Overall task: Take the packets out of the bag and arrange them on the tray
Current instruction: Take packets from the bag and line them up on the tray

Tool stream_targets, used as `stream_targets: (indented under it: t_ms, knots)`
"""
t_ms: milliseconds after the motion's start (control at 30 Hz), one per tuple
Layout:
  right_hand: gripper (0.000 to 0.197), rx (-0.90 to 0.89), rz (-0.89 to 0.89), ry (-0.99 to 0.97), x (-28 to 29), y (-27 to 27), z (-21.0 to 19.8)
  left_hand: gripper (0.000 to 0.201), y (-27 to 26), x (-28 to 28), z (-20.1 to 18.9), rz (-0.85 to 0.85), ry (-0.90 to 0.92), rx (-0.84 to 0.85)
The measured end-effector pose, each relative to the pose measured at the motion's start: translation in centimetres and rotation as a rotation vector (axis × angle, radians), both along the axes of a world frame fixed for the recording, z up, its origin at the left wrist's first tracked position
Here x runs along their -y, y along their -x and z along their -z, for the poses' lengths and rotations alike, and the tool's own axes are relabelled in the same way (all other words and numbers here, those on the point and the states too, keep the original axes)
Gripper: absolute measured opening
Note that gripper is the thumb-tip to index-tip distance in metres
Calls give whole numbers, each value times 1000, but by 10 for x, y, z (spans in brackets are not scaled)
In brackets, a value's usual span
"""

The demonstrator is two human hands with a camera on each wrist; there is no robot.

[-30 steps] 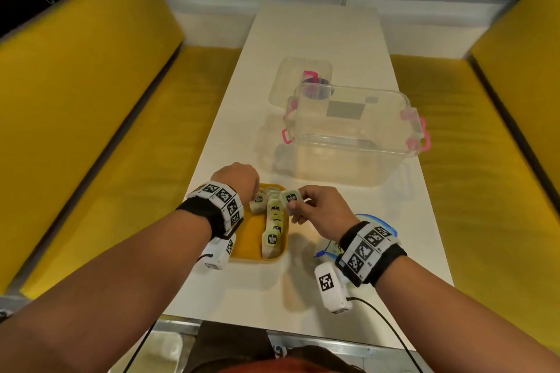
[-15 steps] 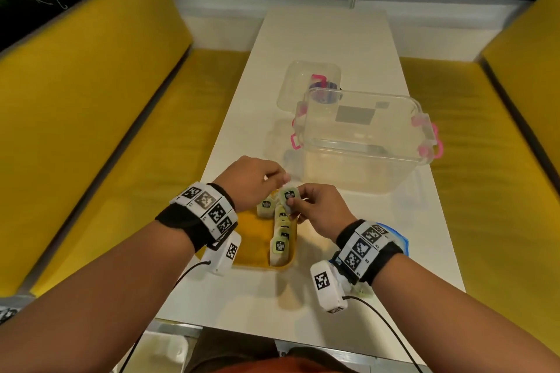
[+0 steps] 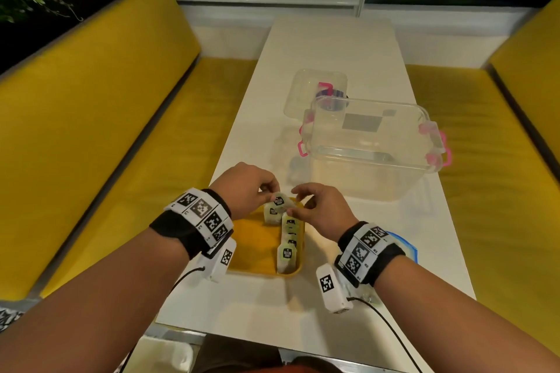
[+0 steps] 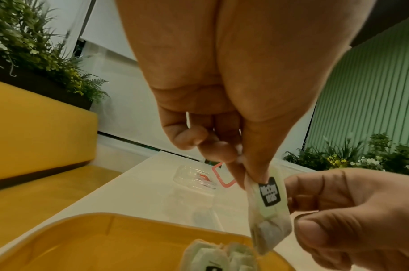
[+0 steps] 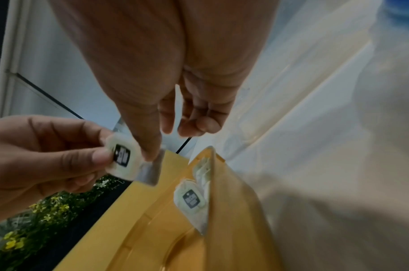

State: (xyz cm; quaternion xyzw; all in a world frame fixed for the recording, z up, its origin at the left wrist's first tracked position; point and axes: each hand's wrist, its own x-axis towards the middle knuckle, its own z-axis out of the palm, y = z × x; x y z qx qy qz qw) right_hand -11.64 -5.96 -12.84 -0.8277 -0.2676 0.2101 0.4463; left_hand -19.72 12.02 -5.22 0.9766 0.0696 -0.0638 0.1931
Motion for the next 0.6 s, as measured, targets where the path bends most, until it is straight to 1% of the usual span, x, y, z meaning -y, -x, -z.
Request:
stream_targets:
  t_ms: [100, 200, 233, 300, 433, 600]
  knots:
    - [44, 32, 50, 64, 3, -1, 4, 10, 0, -4, 4, 10, -104, -91]
    - [49, 42, 22, 213, 3, -2, 10, 9, -2, 1, 16, 92, -196, -297]
    - [49, 29, 8, 254, 3, -1, 12, 10, -3, 3, 21, 112, -231, -356]
    - [46, -24, -3, 277, 2, 0, 12, 12, -8, 7, 30, 120, -307, -412]
    - [32, -94, 0, 256, 1, 1, 13, 16, -21, 13, 43, 91, -406, -386]
    - [27, -110, 2, 240, 0, 1, 15, 18, -31, 14, 51, 39, -447, -329]
